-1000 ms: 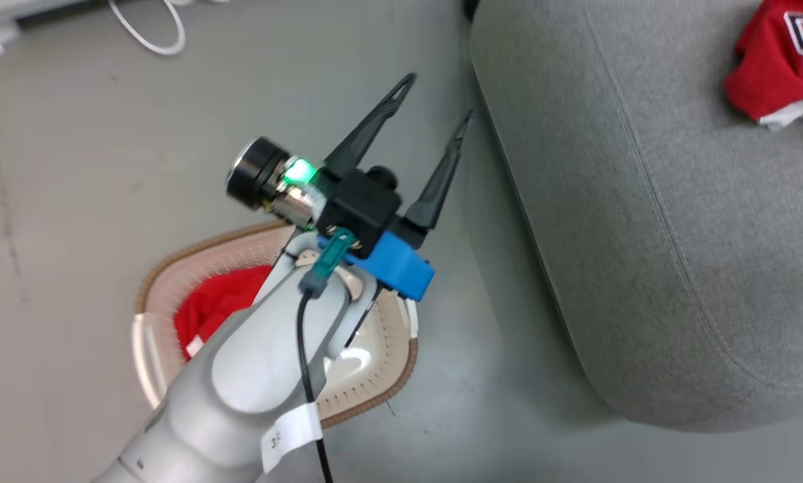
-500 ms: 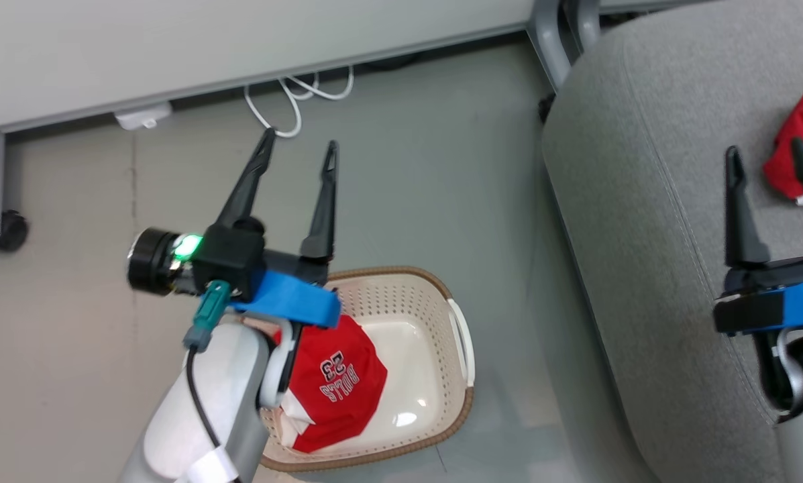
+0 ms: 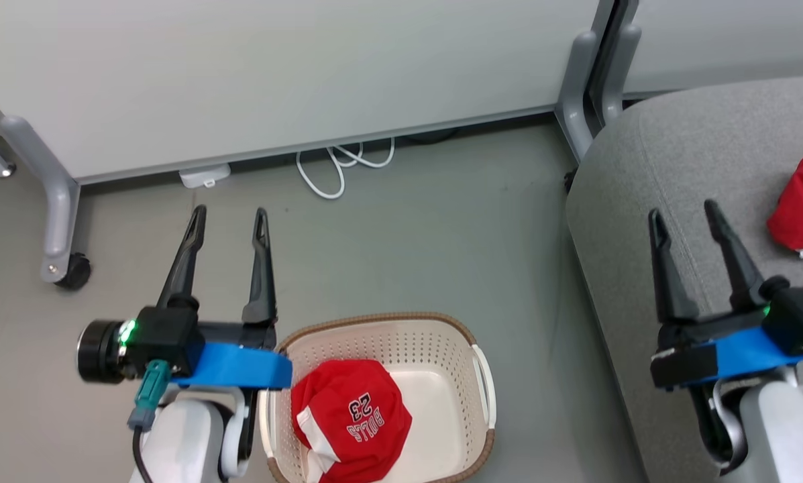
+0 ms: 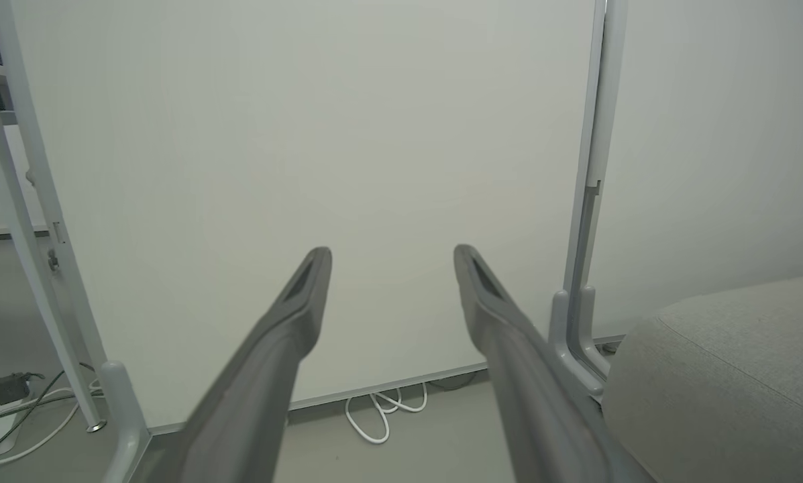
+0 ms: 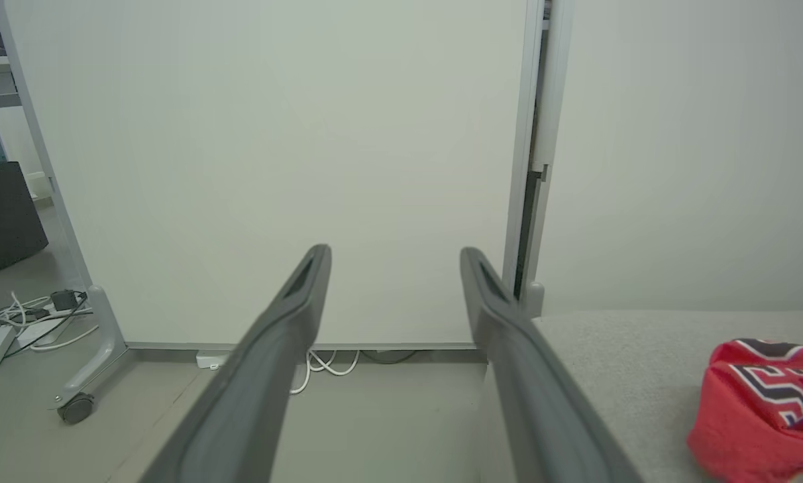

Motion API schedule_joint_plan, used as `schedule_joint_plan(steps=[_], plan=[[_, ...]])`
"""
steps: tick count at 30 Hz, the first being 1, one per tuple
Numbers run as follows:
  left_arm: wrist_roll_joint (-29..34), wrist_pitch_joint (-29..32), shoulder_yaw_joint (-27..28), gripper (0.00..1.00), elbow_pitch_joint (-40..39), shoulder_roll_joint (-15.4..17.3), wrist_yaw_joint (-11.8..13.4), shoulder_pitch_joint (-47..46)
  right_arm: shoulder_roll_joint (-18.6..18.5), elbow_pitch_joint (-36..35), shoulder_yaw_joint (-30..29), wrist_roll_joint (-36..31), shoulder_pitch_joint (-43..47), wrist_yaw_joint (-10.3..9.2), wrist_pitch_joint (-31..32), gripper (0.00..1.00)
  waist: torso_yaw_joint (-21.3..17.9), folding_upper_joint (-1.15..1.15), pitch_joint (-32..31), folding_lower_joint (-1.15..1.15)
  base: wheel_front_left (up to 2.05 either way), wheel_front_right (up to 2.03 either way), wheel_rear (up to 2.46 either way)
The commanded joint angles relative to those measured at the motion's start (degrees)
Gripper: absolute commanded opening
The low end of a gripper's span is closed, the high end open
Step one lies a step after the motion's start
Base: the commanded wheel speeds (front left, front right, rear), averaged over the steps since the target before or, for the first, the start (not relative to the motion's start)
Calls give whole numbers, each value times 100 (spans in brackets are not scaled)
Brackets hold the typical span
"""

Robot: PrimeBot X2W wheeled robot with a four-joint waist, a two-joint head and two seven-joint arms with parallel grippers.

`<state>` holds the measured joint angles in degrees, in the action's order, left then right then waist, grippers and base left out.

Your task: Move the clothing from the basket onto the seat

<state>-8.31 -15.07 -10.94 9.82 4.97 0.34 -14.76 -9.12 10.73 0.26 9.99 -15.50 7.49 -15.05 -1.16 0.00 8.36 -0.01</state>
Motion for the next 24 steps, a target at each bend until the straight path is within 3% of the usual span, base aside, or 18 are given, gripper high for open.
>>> schedule_joint_plan(steps=[1, 12, 24], plan=[[47, -16, 108, 100, -58, -50, -69, 194, 69, -32, 15, 16, 199, 1, -19, 100, 27, 0, -128, 1, 0, 0, 0], [147, -16, 442, 100, -30, -179, -333, 789, 267, -36, -147, 79, 844, 1, -19, 100, 89, 0, -385, 1, 0, 0, 0], [142, -16, 550, 100, 14, -211, -417, 989, 358, -76, -234, 64, 1168, 1, -20, 100, 173, 0, -452, 1, 0, 0, 0]])
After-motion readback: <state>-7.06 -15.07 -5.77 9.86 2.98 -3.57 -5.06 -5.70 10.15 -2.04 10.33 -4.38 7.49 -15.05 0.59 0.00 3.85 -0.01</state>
